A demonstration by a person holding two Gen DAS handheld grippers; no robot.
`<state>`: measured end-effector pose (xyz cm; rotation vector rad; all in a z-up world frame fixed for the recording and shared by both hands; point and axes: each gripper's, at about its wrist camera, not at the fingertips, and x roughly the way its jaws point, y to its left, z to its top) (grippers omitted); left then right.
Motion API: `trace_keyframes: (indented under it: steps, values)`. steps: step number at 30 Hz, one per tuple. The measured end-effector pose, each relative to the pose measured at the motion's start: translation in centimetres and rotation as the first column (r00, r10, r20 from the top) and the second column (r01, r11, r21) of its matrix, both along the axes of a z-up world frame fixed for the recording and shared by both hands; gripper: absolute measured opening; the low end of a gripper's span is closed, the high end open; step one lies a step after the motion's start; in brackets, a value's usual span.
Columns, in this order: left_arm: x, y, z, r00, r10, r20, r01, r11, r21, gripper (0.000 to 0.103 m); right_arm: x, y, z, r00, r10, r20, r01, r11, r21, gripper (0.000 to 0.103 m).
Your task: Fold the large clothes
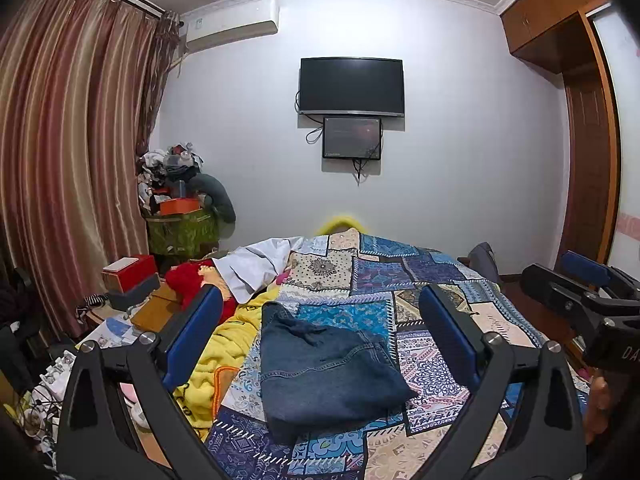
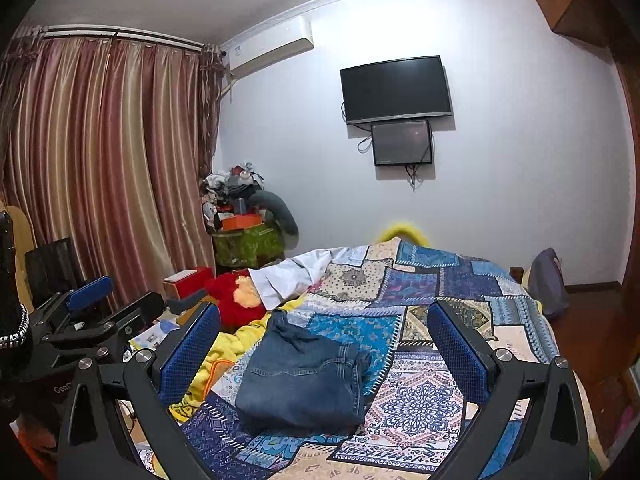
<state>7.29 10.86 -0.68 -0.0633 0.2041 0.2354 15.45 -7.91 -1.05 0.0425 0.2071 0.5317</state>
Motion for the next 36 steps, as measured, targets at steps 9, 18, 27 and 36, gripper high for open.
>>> trace_keyframes:
  steps: [9, 18, 27, 36]
  values:
    - [0.27, -0.13, -0.48, 1.000, -0.028, -0.002, 0.028, 1.000, 0.000, 0.100, -0.23, -0.04, 0.21, 1.000, 0.003, 0.007, -0.003, 1.000, 0.005, 0.103]
    - [0.30, -0.44, -0.54, 0.998, -0.063, -0.009, 0.063, 0.998, -0.015, 0.100, -0.19, -0.12, 0.42, 1.000, 0.001, 0.014, -0.001, 1.000, 0.013, 0.103]
    - [0.17, -0.60, -0.38, 0.998, -0.064, -0.002, 0.064, 0.998, -0.024, 0.100, -0.16, -0.08, 0.39, 1.000, 0.003, 0.009, -0.003, 1.000, 0.015, 0.103]
    - [-0.04, -0.67, -0.34, 0.998, -0.069, -0.005, 0.069, 0.997, -0.027, 0.100, -0.19, 0.03, 0.38, 1.000, 0.005, 0.006, -0.005, 1.000, 0.018, 0.103]
